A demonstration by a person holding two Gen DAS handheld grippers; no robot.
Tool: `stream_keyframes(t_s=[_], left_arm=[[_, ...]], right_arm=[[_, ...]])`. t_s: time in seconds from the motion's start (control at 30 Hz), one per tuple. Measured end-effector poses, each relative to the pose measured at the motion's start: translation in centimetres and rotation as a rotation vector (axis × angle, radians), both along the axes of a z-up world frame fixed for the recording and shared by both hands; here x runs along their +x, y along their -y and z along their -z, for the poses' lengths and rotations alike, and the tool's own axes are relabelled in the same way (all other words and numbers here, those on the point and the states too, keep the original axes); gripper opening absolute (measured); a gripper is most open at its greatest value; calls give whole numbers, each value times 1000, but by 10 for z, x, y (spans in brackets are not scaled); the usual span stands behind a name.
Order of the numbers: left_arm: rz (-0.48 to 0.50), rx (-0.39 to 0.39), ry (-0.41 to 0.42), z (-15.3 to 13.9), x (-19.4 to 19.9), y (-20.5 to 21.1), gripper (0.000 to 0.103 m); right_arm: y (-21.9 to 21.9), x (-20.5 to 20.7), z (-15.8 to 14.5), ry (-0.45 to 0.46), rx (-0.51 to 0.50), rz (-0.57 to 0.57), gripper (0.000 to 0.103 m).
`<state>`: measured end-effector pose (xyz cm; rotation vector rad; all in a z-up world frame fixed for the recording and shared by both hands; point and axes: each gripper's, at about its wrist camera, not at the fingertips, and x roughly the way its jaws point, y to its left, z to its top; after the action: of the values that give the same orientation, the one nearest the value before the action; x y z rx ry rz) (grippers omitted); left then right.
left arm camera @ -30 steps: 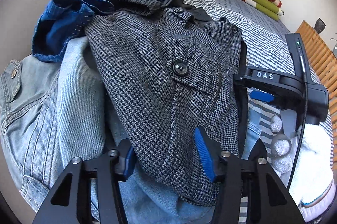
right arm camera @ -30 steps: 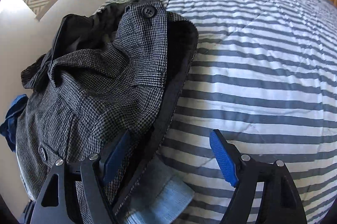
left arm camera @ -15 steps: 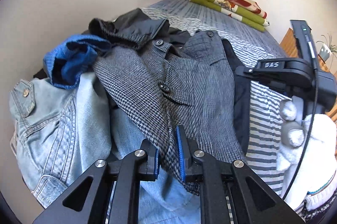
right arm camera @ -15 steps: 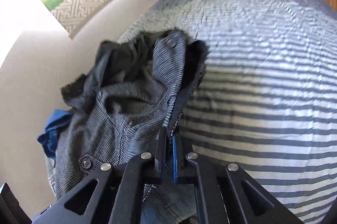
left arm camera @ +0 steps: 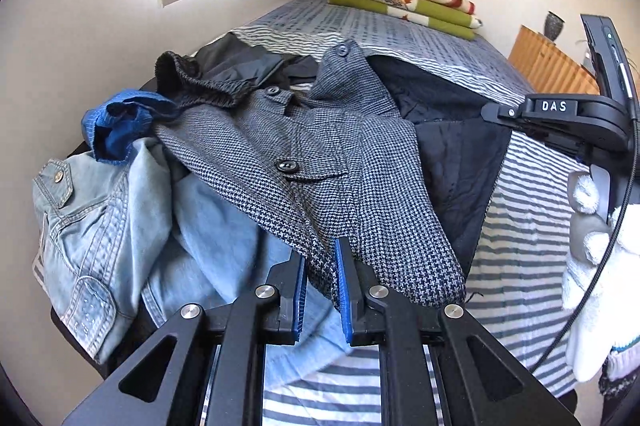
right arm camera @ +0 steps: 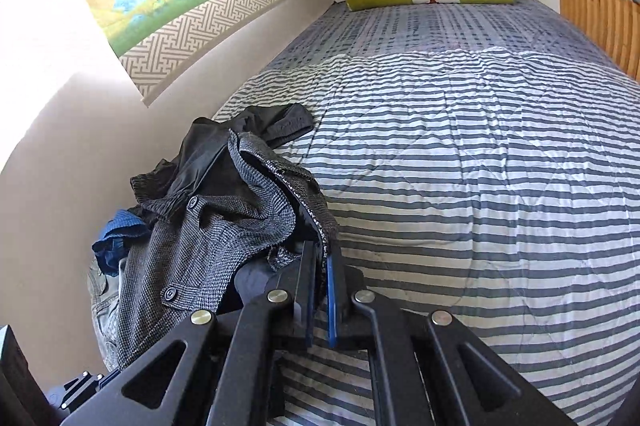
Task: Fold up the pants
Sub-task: 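Pull the grey trousers out of the heap onto the open bed with both grippers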
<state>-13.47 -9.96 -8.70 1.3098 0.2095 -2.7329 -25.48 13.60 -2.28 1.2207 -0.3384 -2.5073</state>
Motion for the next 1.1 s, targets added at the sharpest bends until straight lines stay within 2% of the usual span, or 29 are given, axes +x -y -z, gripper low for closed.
stream_keyframes(t_s=[0.17, 0.23, 0.37, 0.6, 0.7, 0.77, 0.8, 0.83, 0.87, 0.9, 1.03, 1.1], left_arm=[[100, -1, -22, -16, 2, -40, 14], [186, 12, -32, -19, 6, -69, 14], [362, 44, -15, -18, 21, -143, 14], [658, 101, 51, -7, 37, -277, 17], [712, 130, 101, -8, 40, -304, 24], [720, 148, 119, -7, 38, -296, 31], [710, 145, 117, -6, 37, -289, 39], [687, 122, 106, -5, 36, -281, 43], [653, 92, 96, -4, 31, -265, 48], [610, 66, 94, -1, 23, -244, 49], [392, 11, 131, 8, -26, -147, 49], [320, -17, 128, 9, -45, -106, 56]], right_arm=[[-34, 28, -22, -76, 39, 36, 4], [-53, 38, -29, -88, 36, 66, 4], [-99, 61, -44, -135, 122, 140, 4], [-204, 85, -43, -119, 310, 365, 4], [-241, 83, -30, -66, 389, 445, 5], [-259, 78, -13, 20, 402, 423, 6], [-264, 81, -8, 23, 421, 430, 6], [-267, 86, -5, 18, 432, 427, 8], [-268, 90, -3, 25, 431, 410, 12], [-270, 94, -1, 35, 417, 396, 18], [-277, 118, 7, 47, 298, 334, 29], [-276, 121, 16, 62, 264, 286, 40]])
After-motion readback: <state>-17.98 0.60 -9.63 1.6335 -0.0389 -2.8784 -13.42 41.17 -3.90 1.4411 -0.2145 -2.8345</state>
